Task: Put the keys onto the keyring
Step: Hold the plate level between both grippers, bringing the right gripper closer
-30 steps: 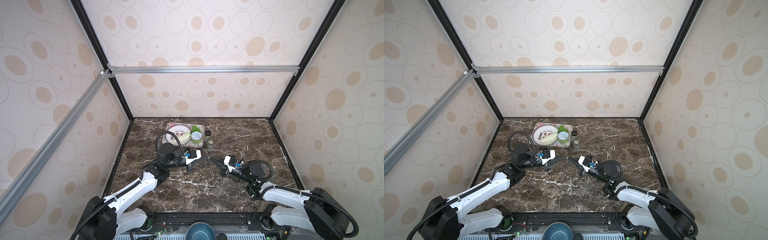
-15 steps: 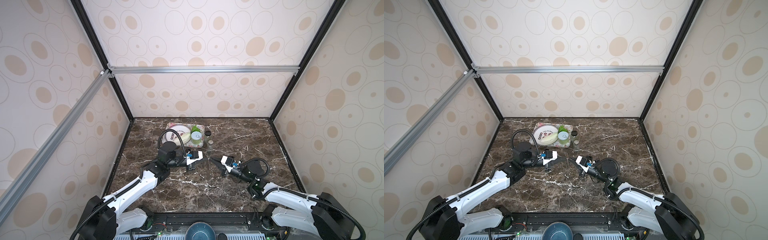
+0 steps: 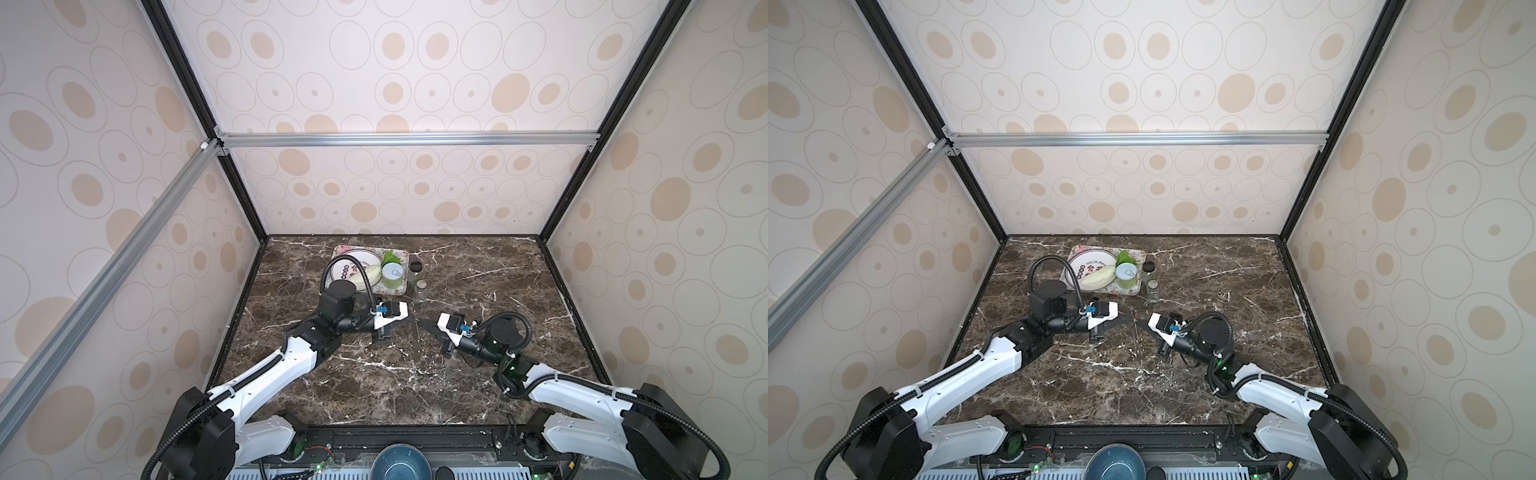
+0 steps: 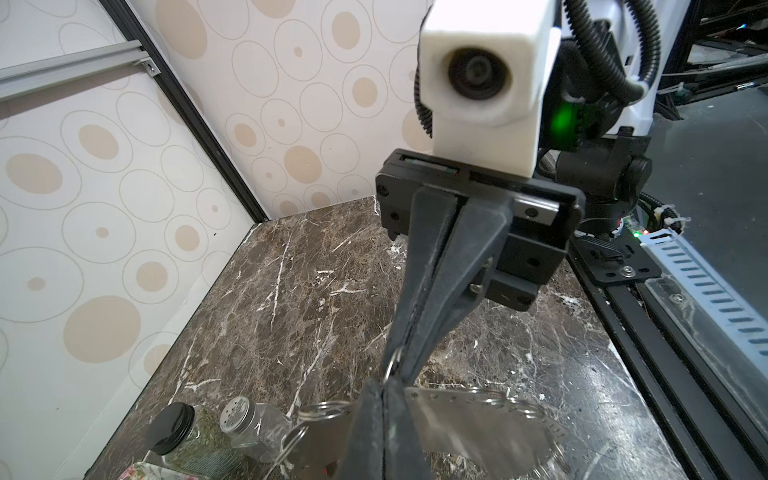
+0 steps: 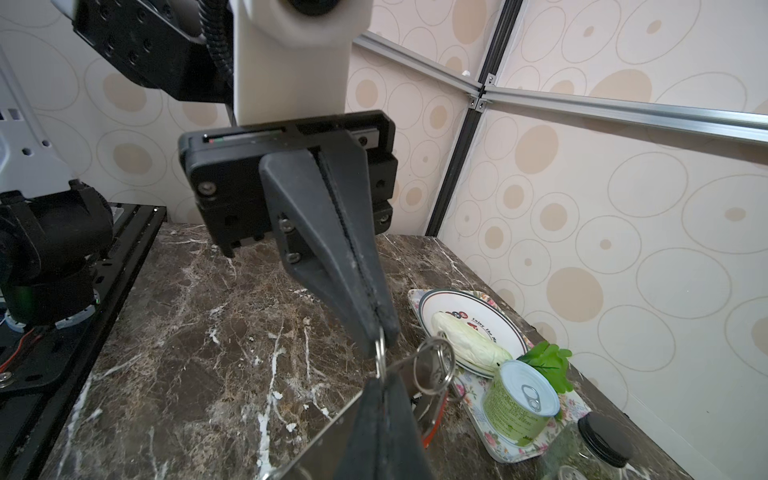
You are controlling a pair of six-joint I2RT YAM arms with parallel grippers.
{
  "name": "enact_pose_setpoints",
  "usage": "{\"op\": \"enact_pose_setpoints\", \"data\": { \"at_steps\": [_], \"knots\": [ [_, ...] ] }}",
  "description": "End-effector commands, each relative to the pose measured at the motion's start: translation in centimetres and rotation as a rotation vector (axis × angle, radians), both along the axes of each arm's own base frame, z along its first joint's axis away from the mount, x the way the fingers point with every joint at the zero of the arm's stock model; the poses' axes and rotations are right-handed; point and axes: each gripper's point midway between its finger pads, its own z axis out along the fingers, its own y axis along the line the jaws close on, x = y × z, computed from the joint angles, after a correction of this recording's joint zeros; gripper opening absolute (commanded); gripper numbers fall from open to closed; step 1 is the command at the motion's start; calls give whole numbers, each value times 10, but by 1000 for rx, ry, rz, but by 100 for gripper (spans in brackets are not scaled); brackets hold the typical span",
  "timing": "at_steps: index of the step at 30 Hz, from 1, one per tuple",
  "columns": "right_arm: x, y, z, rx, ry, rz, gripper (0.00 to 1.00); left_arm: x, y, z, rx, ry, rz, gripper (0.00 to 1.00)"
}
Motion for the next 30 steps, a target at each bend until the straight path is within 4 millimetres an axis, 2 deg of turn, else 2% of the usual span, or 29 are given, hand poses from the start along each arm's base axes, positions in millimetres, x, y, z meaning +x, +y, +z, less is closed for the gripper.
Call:
{"op": "enact_pose_setpoints", "data": {
  "at_steps": [1,3,5,7,10,15,20,30],
  "knots": [
    [-7,4,27,79,-66,41,0,-9,-8,24,-56,-53,-60,12],
    [-9,3,31,103,-74,43,0,-10,-7,25,-68,-58,-57,23],
    [-11,2,35,121,-83,54,0,-11,-5,28,-88,-77,-58,26],
    [-16,2,38,138,-95,75,0,-11,-4,30,-100,-76,-53,26],
    [-19,-1,43,169,-109,77,0,-7,1,33,-121,-70,-35,19],
    [-22,-6,46,190,-128,71,0,-4,11,43,-177,-58,-34,17],
    [-28,-5,49,204,-138,102,0,-6,14,43,-182,-65,-46,17],
    [-27,0,50,219,-131,128,0,-18,12,40,-165,-72,-123,24]
  ]
}}
